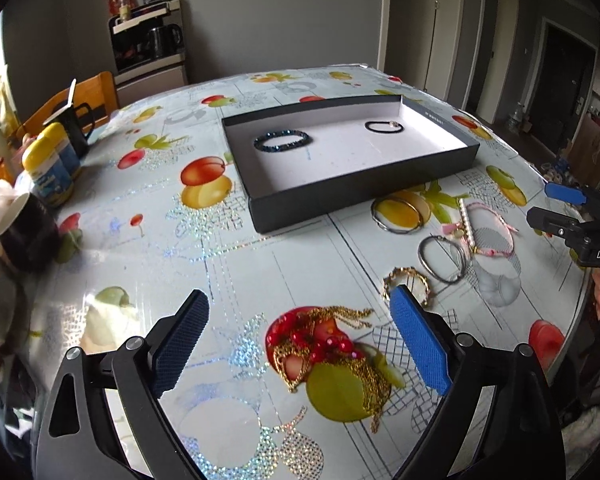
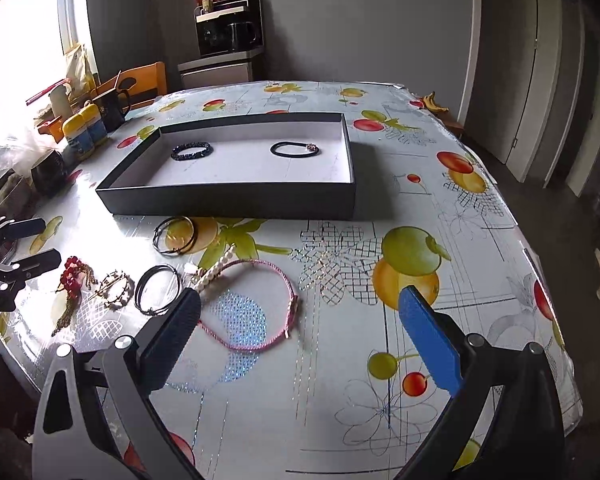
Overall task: Organize jewelry
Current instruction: 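Withdraw both tools from the box back over the table, then grasp the red beaded gold-chain piece with the left gripper while the right grasps the pink cord bracelet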
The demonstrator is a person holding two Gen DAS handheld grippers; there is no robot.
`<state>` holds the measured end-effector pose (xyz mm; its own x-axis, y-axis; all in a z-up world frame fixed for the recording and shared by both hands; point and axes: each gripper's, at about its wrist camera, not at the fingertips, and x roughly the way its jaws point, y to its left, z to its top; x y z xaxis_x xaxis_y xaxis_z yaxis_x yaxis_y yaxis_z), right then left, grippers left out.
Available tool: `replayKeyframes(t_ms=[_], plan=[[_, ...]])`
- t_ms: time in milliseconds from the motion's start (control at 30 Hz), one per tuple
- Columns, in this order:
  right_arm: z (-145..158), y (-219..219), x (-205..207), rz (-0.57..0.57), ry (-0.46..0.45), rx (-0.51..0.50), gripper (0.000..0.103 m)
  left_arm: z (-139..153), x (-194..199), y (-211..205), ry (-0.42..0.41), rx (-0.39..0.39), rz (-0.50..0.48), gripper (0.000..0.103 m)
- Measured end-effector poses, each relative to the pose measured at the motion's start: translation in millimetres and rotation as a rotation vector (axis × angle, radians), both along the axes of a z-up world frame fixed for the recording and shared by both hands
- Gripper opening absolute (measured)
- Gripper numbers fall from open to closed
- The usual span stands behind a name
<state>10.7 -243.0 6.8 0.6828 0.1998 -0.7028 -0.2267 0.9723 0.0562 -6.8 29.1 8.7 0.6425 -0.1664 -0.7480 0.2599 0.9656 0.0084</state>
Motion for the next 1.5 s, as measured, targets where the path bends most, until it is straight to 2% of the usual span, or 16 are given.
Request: replayKeyframes(t_ms=[100,300,433,600,667,800,867,1033,1133,1200,1267,1333,1500], plan=[[-3,-1,-6,0.013,0.014,0.011,0.098,-7,-6,3,0.022,-0.02,-0.01,0.094],[-13,2,-11,0.048,0.077,0.053,0.098,-14,-11,2,0.051,-0.005,-0.02,0.094],[-17,9,-14,0.071,0.072,0.03,0.098,-16,-12,1,0.057,-0.022,-0.027,0.094],[-19,15,-16,0.098,0.066,0.016,0.098,-20,-9,1,0.073,-0.026,-0.019,0.088],[-21,15,-16,0.102,0.066,0.017,0.098,-21,-8,0,0.079,-0.028,-0.024,0.071],[-23,11,-12,0.081,0.073,0.026,0.097,-24,-6,-3,0.091,-0.018,-0.027,0.062],[-23,9,-10,0.071,0.071,0.033,0.095,-26,-5,-4,0.098,-0.013,-0.033,0.052],[-22,12,-9,0.091,0.079,0.036,0.079,-28,-6,-7,0.101,-0.002,-0.048,0.038],[-20,16,-9,0.117,0.071,0.043,0.075,-27,-5,-5,0.103,-0.01,-0.042,0.027],[-17,16,-6,0.104,0.054,0.044,0.069,-27,-5,-3,0.103,-0.016,-0.04,0.026],[-16,13,3,0.079,0.051,0.036,0.062,-27,-4,-3,0.104,-0.02,-0.04,0.017],[-17,9,12,0.047,0.059,0.025,0.052,-27,-4,-3,0.103,-0.021,-0.039,0.017],[-24,10,23,0.043,0.091,0.011,0.038,-27,-4,-4,0.1,-0.015,-0.049,0.017]])
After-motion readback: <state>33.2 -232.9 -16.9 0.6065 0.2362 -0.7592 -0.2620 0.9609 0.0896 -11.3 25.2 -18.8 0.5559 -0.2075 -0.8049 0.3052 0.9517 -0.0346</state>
